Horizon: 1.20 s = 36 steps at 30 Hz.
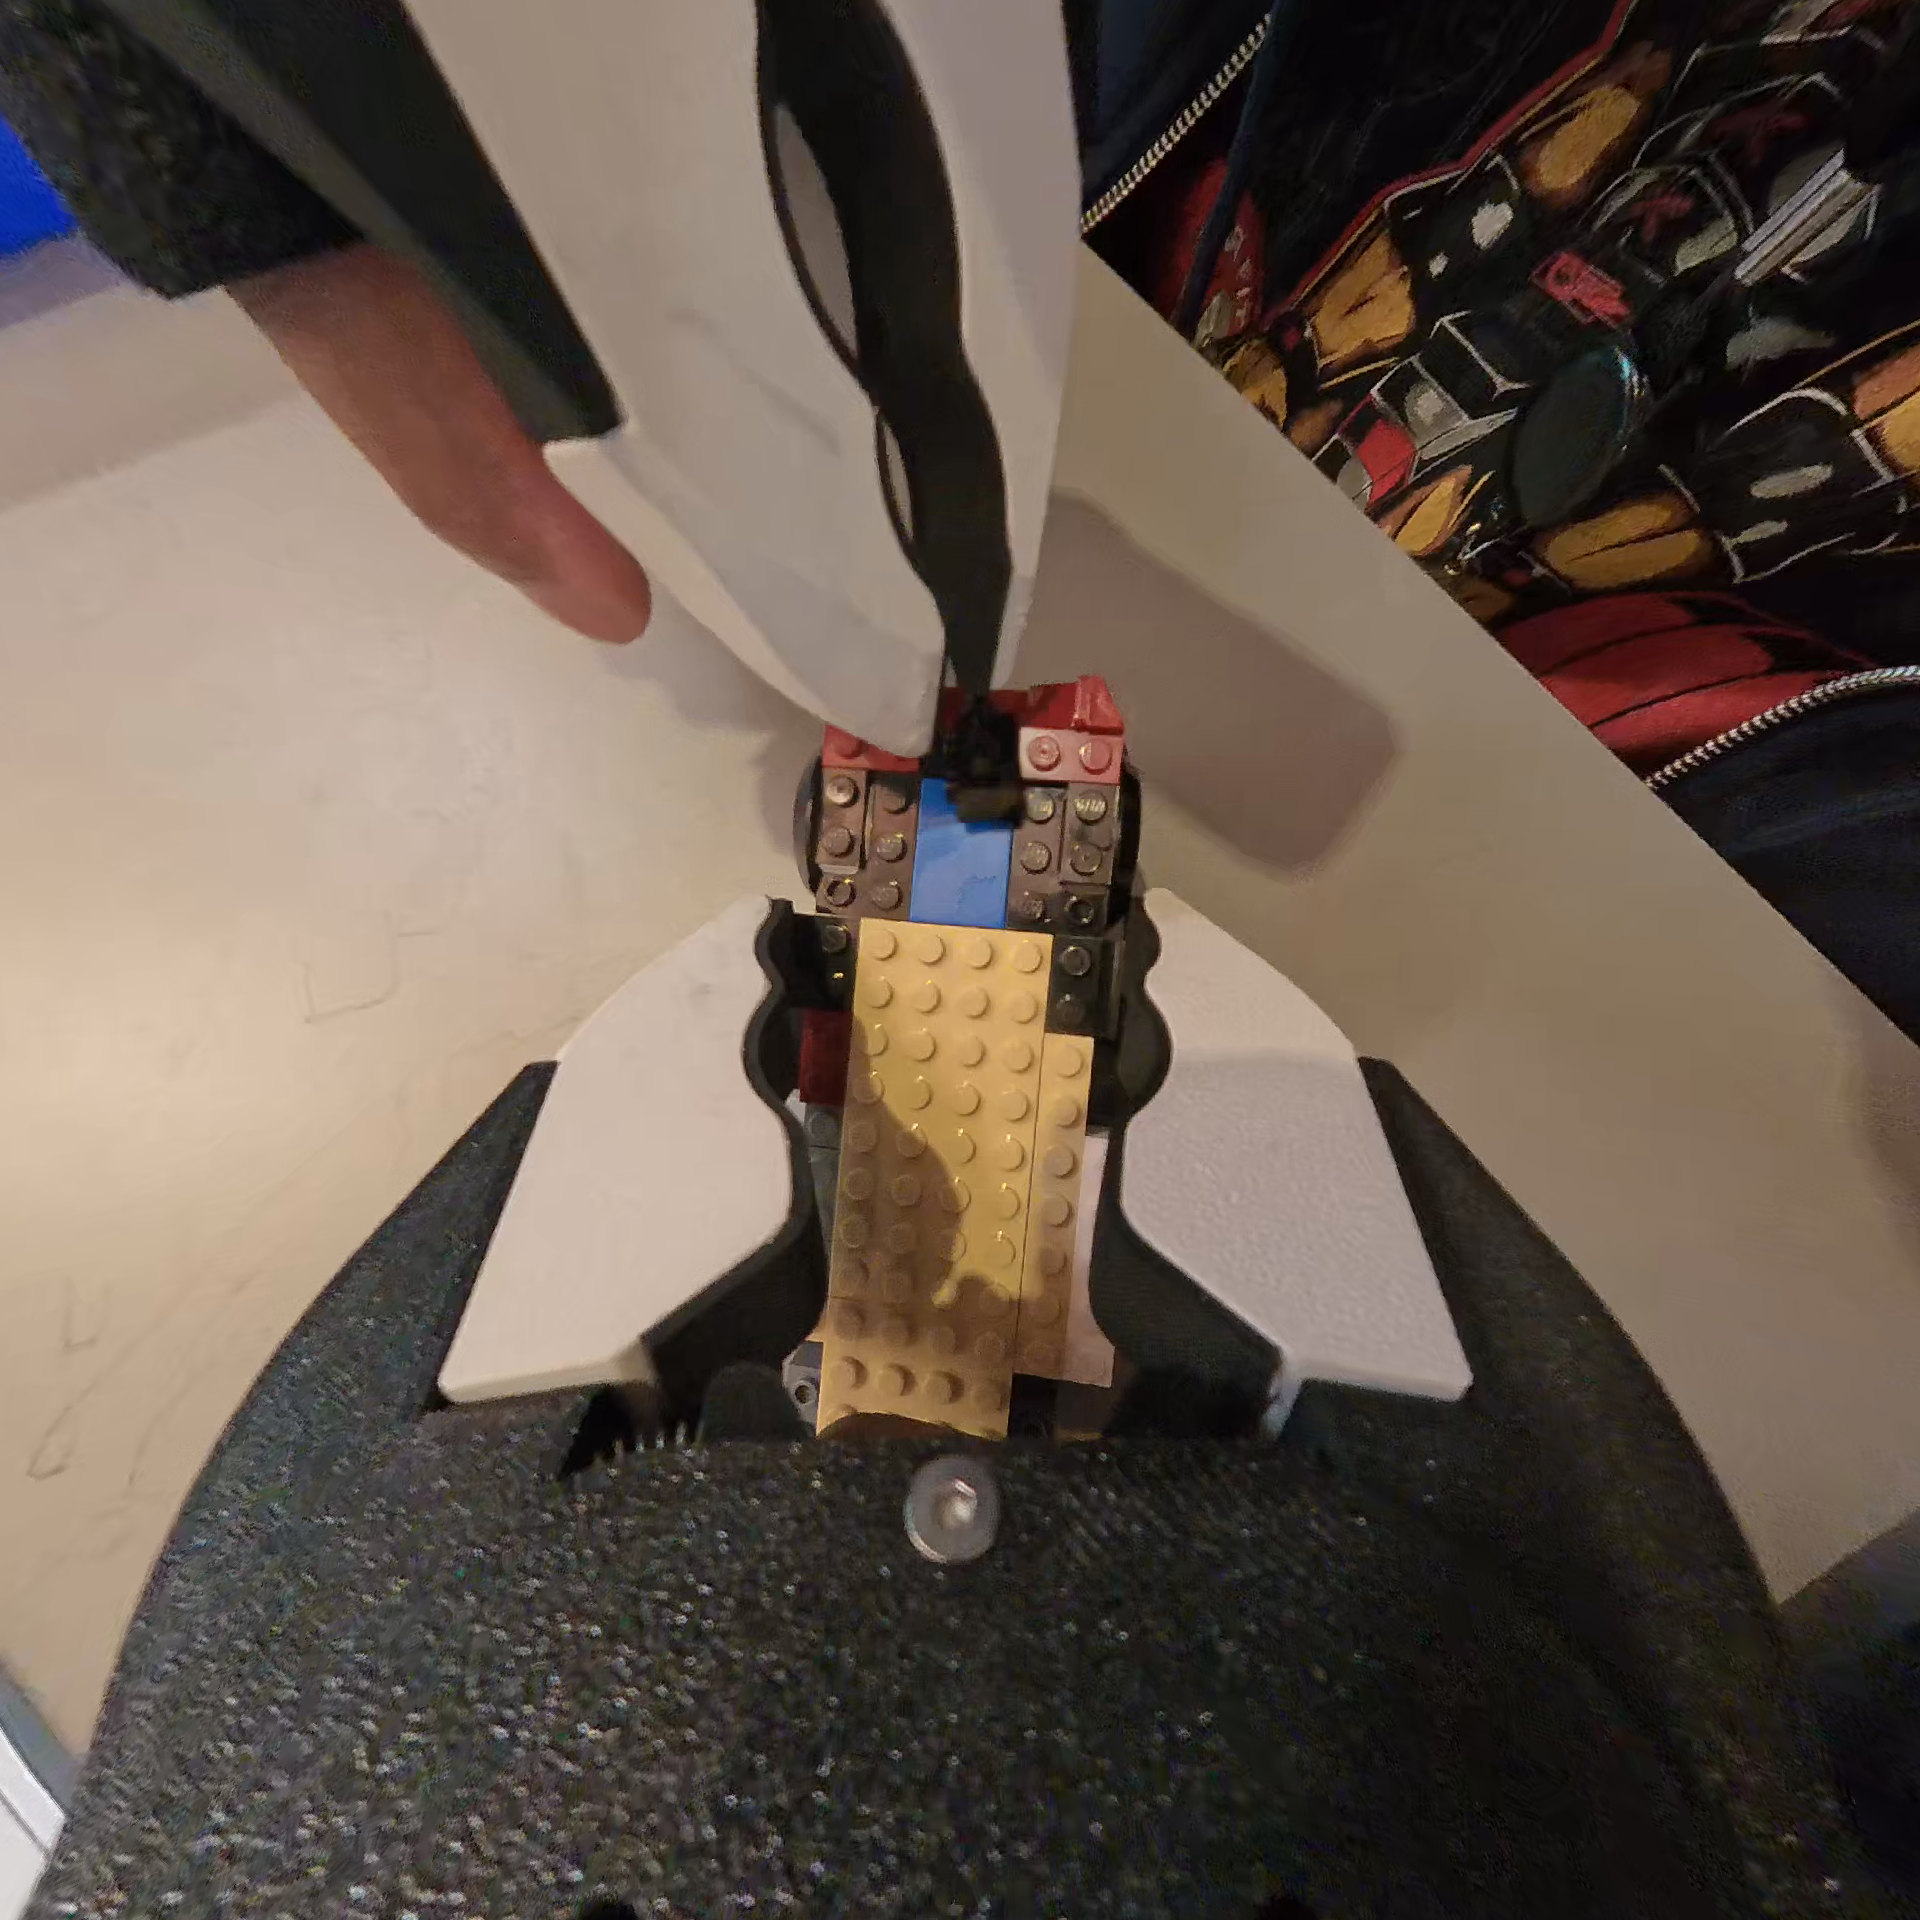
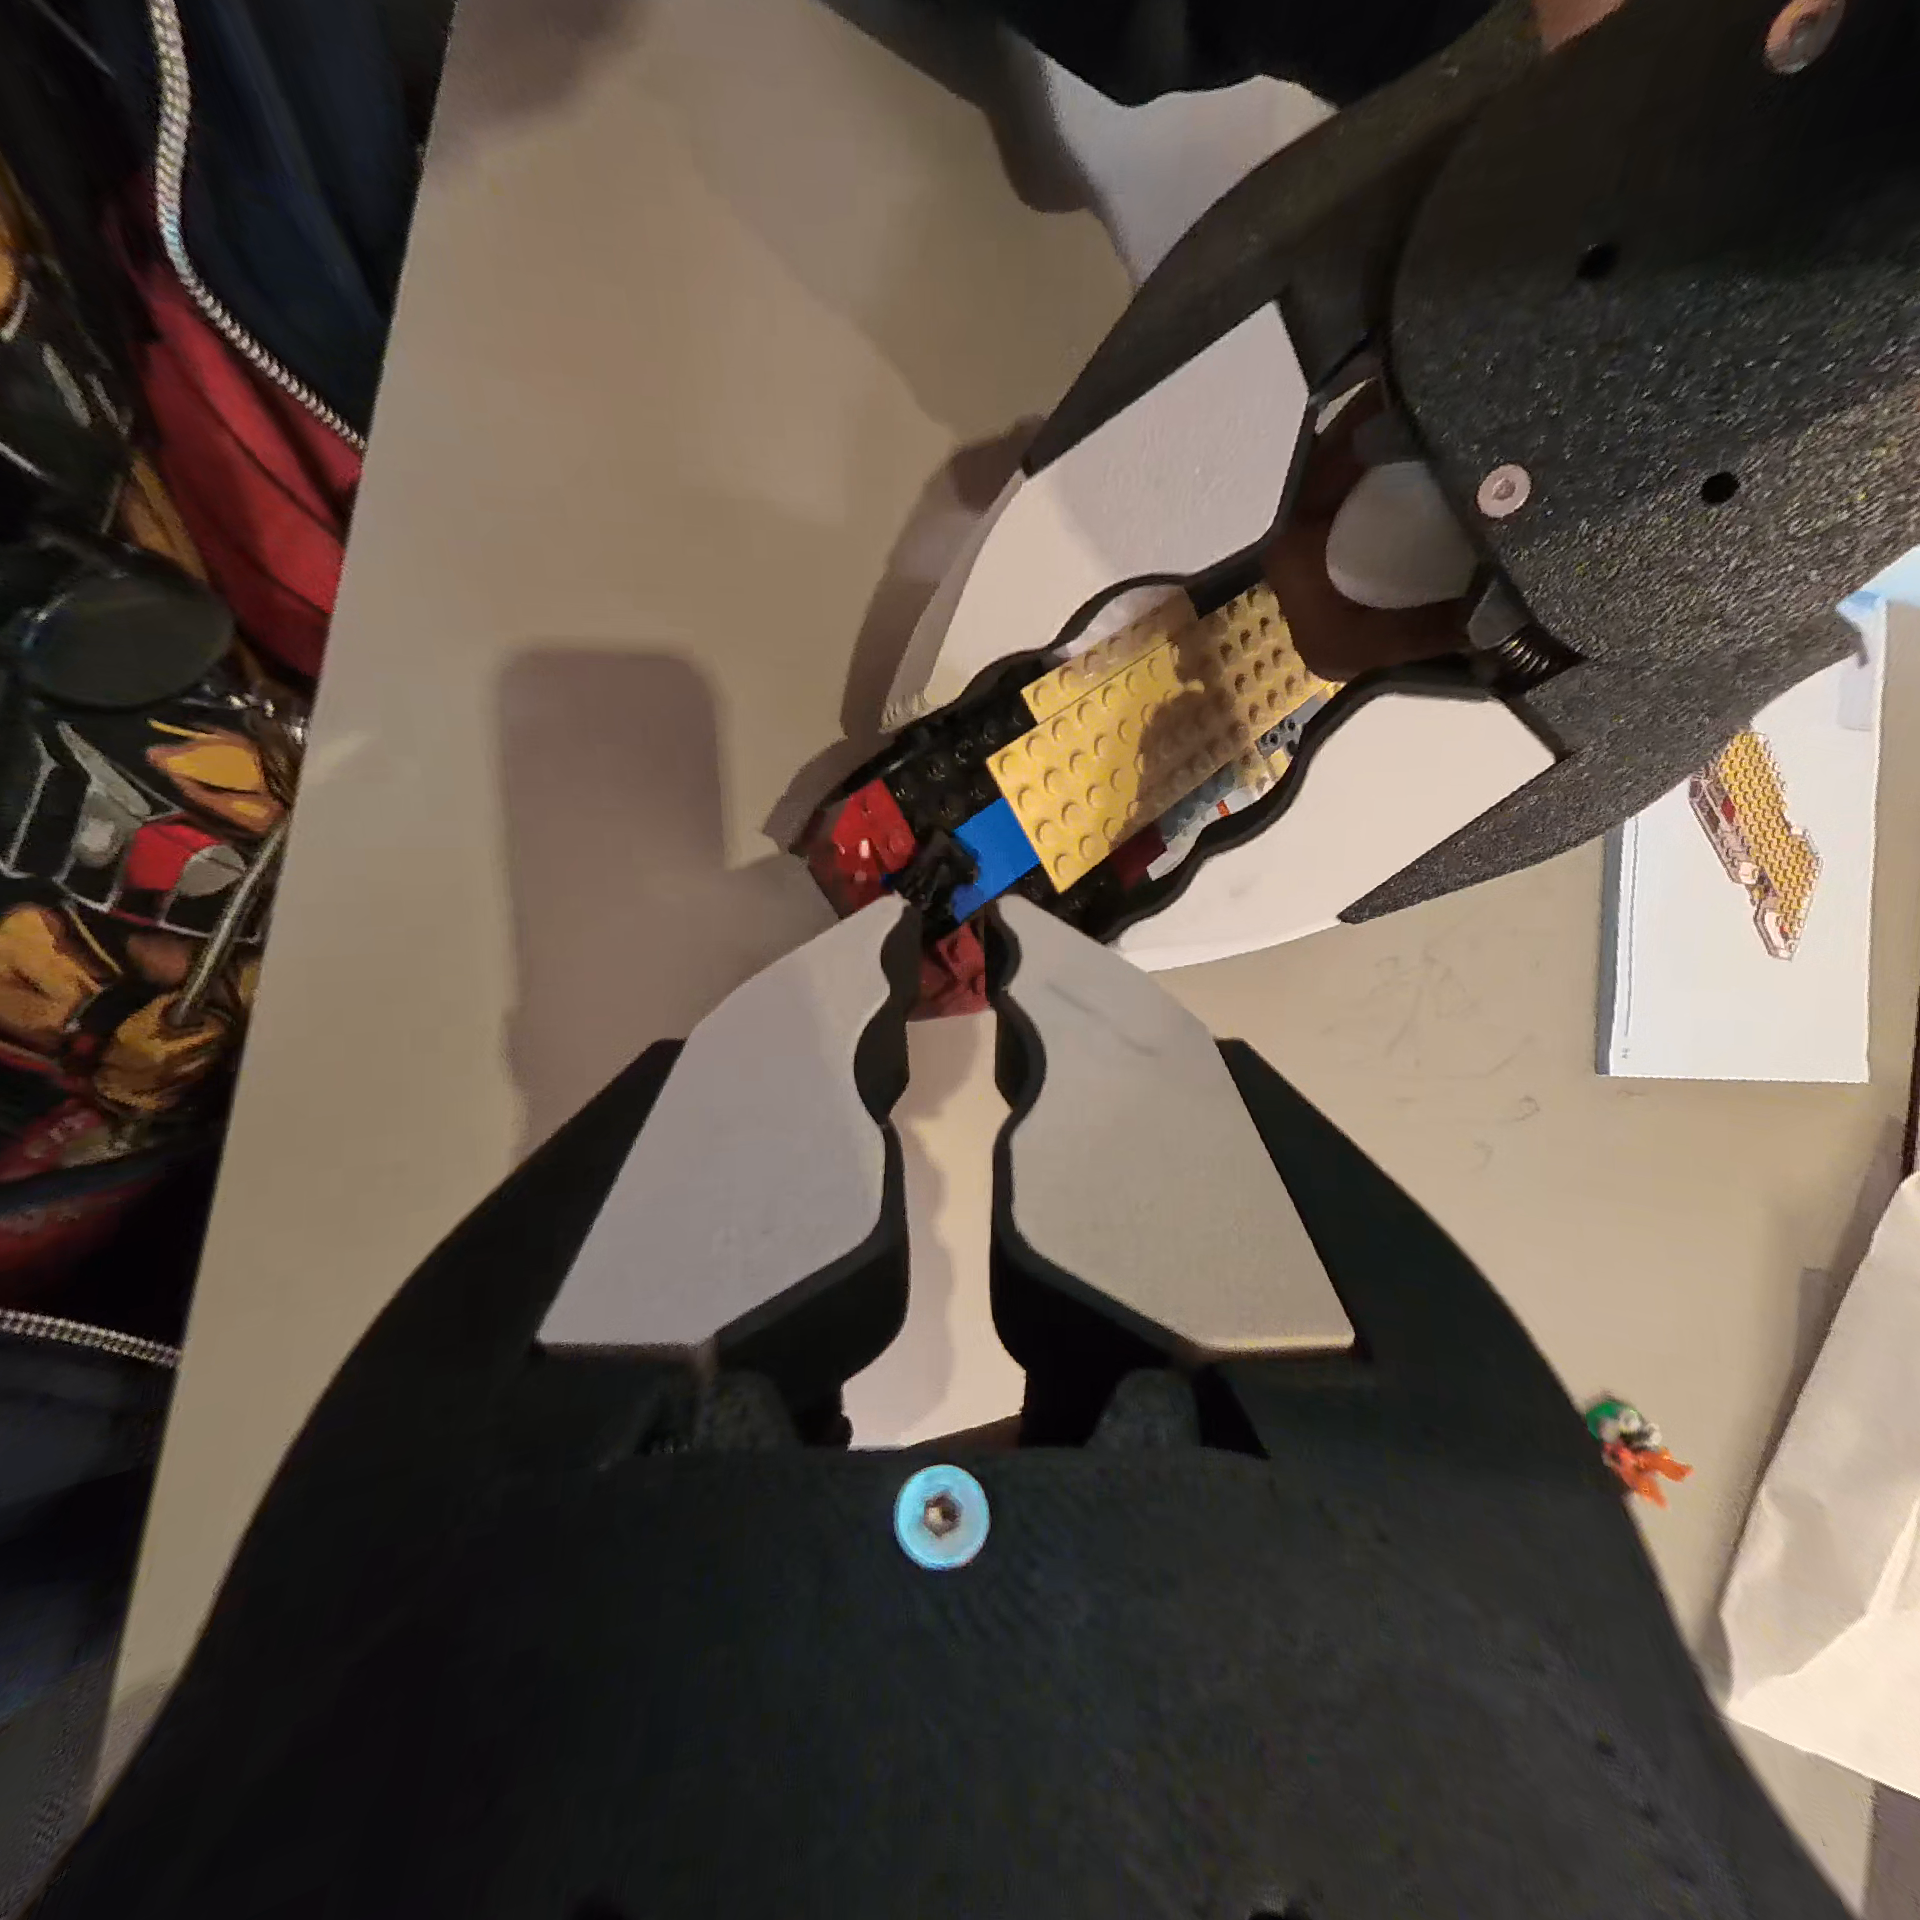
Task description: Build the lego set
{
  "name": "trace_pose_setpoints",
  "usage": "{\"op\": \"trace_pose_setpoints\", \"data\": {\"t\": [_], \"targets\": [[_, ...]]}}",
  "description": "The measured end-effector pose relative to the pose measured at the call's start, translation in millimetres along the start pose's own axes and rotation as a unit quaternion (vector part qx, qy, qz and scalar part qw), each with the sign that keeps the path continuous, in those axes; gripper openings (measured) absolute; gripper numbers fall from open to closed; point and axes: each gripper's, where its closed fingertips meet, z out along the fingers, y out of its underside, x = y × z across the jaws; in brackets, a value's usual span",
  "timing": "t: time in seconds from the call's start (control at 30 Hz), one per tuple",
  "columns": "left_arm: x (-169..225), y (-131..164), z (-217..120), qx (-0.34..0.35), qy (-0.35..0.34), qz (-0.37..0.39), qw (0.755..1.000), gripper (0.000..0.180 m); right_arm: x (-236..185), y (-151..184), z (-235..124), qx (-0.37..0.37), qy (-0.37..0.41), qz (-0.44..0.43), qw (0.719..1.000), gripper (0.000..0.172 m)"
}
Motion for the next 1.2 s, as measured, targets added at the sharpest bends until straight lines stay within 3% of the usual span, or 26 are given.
{"op": "trace_pose_setpoints", "data": {"t": [0.8,1.2], "targets": [[-3.7,5.7,6.8,-0.022,-0.008,0.001,1.000,0.060,-2.1,10.7,8.6,-0.056,0.001,0.111,0.992,0.007],[-7.5,8.1,10.2,-0.034,-0.018,0.002,0.999,0.060,-0.9,15.9,11.9,-0.078,0.004,0.240,0.968,0.005]]}}
